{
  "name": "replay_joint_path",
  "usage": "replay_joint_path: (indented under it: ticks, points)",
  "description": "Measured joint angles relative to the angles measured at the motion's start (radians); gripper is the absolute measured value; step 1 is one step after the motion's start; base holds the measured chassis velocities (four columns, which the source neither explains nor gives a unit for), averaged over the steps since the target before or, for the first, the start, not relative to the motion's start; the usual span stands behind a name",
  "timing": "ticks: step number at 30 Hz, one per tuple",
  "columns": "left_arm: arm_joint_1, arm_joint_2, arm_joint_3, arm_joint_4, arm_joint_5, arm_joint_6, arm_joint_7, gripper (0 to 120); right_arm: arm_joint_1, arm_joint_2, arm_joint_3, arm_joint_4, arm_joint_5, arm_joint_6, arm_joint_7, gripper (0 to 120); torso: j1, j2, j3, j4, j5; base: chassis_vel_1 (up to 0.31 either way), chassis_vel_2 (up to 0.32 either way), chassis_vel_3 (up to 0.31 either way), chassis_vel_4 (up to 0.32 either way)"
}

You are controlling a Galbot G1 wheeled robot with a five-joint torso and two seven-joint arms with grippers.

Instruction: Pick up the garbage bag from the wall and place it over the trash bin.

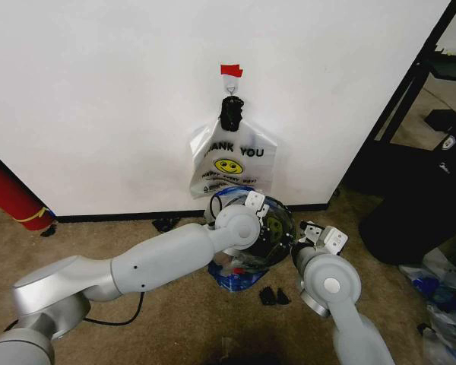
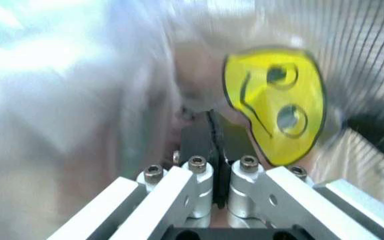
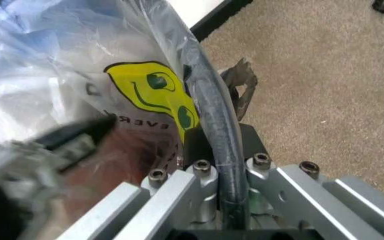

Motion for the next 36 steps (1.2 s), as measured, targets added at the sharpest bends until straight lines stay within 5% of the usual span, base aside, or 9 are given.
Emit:
replay_joint_path:
  ticks: [7, 36]
  points:
    - [-0.018, -0.022, -0.022, -0.008, 0.021, -0.035, -0.023, 0, -0.001, -0.001, 0.000, -0.006, -0.015, 0.000, -0.004, 0, 0.000, 0.000, 0.000, -0.0001, 0.0001, 0.000, 0.000, 0.000, 0.000]
    - [0.011, -0.085, 0.088, 0.259, 0.256, -0.037, 0.089, 0, -0.003, -0.012, -0.006, 0.024, -0.010, -0.001, -0.017, 0, 0.000, 0.000, 0.000, 0.0000, 0.0000, 0.000, 0.000, 0.000, 0.000]
